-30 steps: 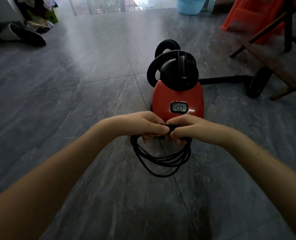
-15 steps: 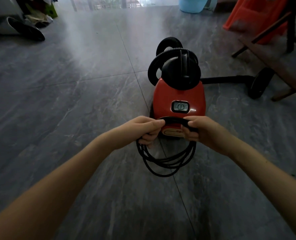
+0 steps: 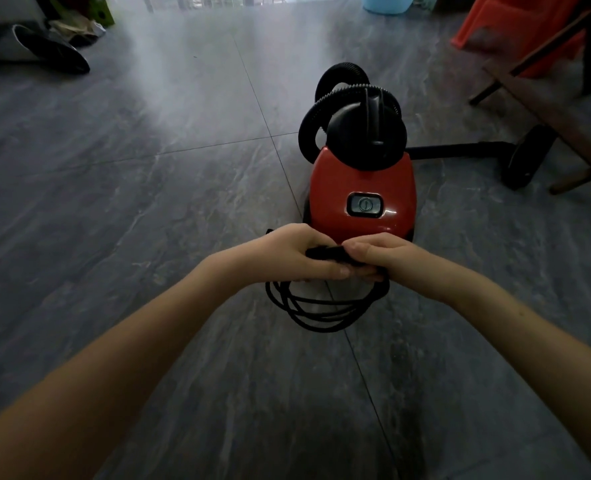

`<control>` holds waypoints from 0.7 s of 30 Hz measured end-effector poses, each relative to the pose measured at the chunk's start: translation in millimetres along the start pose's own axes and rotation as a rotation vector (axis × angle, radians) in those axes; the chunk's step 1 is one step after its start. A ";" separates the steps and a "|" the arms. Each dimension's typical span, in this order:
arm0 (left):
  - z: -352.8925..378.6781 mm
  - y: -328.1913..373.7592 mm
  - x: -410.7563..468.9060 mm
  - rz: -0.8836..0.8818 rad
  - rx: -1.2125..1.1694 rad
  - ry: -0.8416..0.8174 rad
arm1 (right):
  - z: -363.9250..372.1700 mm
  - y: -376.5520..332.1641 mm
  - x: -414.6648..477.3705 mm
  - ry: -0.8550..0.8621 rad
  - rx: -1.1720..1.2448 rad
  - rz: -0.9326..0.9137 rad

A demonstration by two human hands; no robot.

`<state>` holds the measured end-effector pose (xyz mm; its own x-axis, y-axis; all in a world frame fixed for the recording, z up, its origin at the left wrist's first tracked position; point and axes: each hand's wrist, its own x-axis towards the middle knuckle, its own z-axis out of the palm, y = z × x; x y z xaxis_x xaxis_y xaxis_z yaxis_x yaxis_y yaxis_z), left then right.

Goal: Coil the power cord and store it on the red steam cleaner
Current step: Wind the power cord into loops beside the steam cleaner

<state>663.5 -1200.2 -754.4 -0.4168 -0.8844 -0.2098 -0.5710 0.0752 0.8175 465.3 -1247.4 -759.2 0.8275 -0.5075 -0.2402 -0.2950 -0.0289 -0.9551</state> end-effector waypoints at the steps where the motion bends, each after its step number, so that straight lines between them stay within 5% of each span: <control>1: -0.1 -2.3 -1.7 0.032 -0.004 0.020 | 0.0 0.6 0.0 0.006 0.002 -0.009; 10: -7.8 -25.4 -21.8 0.045 -0.470 0.081 | -6.9 3.6 -9.0 0.059 0.349 -0.053; 17: -4.5 -6.7 -8.8 -0.032 -0.181 -0.020 | -10.4 -10.4 5.9 -0.008 0.019 0.179; 21: 1.1 -0.7 0.6 -0.056 -0.104 0.001 | 1.4 -13.2 3.9 0.029 -0.065 0.133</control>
<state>662.9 -1200.2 -755.7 -0.3857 -0.8863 -0.2561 -0.5170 -0.0223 0.8557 473.1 -1247.8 -747.8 0.7653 -0.5352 -0.3577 -0.4322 -0.0154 -0.9017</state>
